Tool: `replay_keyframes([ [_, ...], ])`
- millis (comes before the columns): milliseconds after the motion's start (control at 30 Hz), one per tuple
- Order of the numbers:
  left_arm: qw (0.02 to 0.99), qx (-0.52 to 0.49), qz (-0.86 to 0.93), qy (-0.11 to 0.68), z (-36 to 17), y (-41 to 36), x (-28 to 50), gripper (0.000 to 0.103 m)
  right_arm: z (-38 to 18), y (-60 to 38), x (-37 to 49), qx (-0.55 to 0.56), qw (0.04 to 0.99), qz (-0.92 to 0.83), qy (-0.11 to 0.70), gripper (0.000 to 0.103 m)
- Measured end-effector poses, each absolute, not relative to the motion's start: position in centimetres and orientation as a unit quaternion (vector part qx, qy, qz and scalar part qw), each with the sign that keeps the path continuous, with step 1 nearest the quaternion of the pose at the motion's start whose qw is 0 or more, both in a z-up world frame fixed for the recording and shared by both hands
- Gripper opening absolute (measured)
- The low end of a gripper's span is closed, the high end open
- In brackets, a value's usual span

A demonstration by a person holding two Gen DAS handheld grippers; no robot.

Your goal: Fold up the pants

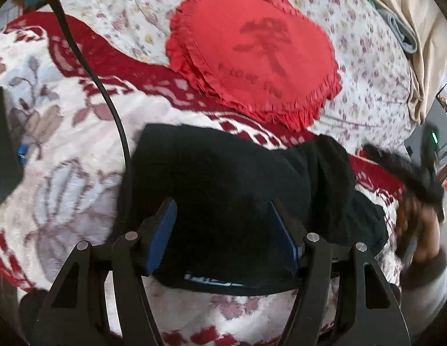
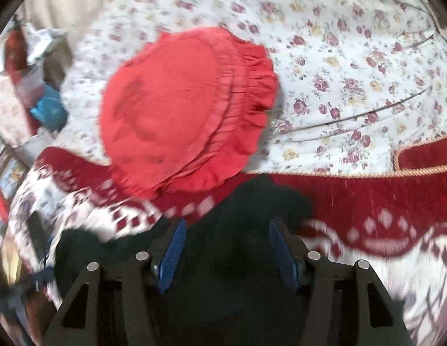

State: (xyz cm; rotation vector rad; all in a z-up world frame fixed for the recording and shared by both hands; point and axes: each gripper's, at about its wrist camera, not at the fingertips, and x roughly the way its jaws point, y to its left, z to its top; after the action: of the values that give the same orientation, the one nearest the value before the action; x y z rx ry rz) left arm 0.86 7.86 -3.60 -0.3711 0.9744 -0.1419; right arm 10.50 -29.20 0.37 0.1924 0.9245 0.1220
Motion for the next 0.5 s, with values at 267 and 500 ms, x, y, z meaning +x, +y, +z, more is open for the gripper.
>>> replay_keyframes([
  [267,0.858,-0.159,-0.073,0.483,-5.2,6.3,2.1,0.065,-7.1,-28.8,21.2,0.056,0.831,0.012,0.553,0.056],
  [500,0.853,-0.168,-0.074,0.489,-5.6,6.6,2.4,0.066,-3.6,-29.5,18.5,0.068,0.864,0.076,0.493,0.012],
])
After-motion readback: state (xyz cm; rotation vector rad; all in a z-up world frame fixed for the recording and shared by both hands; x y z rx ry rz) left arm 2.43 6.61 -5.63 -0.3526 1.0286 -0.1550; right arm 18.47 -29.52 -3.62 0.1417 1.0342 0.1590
